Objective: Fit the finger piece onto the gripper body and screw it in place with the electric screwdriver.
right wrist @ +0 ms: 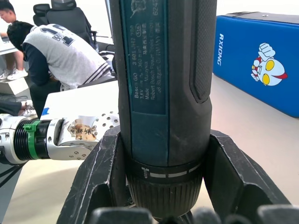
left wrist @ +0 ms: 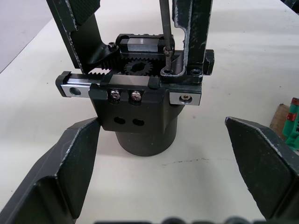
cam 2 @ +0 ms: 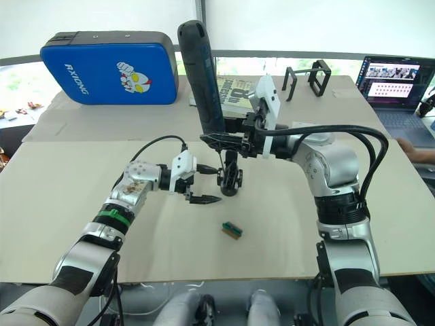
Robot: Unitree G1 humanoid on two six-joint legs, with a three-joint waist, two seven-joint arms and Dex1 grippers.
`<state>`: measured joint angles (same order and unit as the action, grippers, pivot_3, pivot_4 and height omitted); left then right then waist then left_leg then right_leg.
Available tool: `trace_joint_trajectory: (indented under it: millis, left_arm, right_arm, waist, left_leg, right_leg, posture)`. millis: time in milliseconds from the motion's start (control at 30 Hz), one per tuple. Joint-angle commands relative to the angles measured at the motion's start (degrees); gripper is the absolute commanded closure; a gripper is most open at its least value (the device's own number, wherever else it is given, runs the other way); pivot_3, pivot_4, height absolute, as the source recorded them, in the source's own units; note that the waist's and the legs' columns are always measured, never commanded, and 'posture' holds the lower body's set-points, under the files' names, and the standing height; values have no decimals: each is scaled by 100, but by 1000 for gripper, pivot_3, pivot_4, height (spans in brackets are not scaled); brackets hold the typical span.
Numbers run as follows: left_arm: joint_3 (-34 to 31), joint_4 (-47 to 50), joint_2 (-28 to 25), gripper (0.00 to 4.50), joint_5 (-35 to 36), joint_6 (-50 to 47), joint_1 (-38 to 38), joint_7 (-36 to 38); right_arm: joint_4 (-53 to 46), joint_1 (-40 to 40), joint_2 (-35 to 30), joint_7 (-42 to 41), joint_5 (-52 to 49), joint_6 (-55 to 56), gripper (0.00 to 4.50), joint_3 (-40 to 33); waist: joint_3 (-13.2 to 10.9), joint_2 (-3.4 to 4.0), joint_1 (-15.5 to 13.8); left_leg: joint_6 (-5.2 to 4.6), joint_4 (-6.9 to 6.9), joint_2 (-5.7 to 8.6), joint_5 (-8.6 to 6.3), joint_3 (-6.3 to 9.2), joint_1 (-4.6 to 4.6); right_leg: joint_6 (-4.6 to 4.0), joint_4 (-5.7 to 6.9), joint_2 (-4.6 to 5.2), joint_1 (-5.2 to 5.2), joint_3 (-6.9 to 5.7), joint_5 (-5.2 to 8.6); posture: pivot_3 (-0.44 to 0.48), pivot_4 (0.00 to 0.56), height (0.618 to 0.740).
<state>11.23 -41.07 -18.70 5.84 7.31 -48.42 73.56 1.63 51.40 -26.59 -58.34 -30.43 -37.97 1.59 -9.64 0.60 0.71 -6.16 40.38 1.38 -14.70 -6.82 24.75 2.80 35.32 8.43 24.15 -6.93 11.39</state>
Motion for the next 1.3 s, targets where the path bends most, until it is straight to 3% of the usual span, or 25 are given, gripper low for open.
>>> trace_joint_trajectory:
  millis: [33,1300]
  left_arm:
    - [-40,138,-12,0,15,75,-63,6]
    - [-39,146,-24,0,13,69,-39,6]
  right_arm:
    - [-149,123,-1,-12,-45,227,2578,-113]
    - [-110,162,53,-54,-45,324,2578,-126]
  waist:
    - [0,0,0]
    - [0,0,0]
  left_leg:
    - [0,0,0,0,0,0]
    - [0,0,0,0,0,0]
  right_leg:
    - [0,0,0,0,0,0]
    - [0,0,0,0,0,0]
  posture:
    - [0,150,740]
    - [0,150,740]
